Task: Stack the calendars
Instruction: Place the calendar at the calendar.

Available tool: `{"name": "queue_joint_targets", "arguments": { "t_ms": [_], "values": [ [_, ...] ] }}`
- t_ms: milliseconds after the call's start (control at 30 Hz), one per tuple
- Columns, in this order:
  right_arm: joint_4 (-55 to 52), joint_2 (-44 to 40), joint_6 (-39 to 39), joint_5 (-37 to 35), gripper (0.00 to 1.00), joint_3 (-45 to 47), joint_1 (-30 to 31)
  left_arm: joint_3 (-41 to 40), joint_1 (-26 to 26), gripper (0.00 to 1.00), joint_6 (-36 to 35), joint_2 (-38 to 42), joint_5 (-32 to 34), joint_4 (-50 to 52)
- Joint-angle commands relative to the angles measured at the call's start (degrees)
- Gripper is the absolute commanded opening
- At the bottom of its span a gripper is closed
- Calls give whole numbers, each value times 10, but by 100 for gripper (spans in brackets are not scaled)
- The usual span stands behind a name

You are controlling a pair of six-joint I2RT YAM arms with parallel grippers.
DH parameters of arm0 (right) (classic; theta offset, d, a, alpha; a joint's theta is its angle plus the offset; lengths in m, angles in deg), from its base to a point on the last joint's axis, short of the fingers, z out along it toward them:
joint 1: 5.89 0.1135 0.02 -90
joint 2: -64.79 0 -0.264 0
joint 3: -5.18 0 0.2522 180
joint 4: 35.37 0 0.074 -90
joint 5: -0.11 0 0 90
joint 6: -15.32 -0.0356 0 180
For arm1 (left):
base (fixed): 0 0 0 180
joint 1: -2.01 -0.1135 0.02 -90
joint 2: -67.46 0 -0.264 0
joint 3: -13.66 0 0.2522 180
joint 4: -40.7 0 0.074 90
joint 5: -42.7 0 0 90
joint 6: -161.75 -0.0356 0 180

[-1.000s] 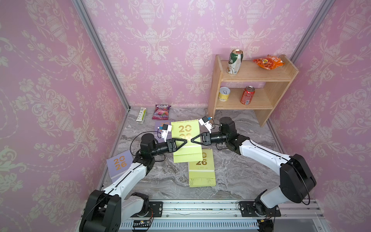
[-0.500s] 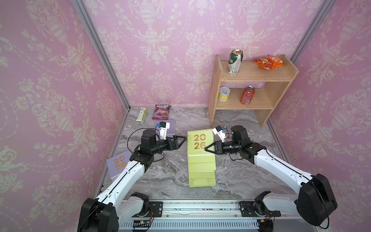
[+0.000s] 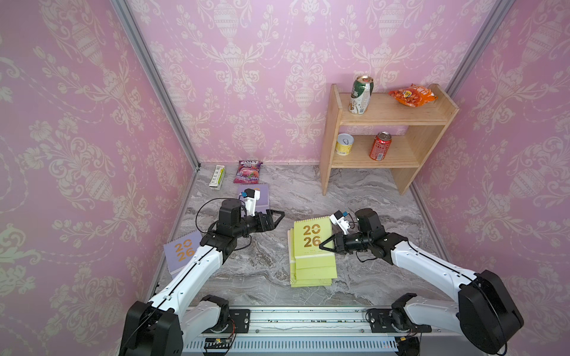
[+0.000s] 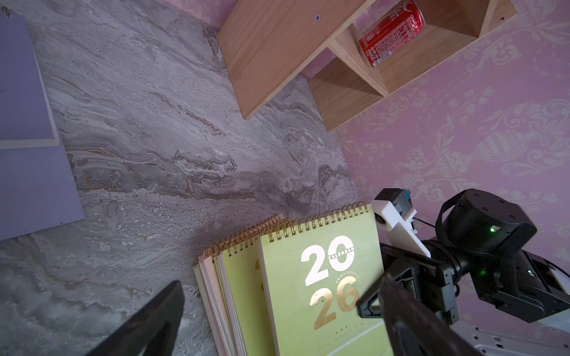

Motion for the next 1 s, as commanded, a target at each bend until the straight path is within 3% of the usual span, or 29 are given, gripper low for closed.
{"name": "queue_joint_targets", "arguments": {
  "t_ms": [0,700,967],
  "values": [
    [60,4,-18,21,0,10,4,-4,4,99,-3,-1,0,-11],
    [68,61,-18,-8,0,20,18,-10,2,99,-1,1,-10,-14],
    [43,77,-3,-33,17,13,18,-9,3,99,-3,2,-11,-8]
  ]
}}
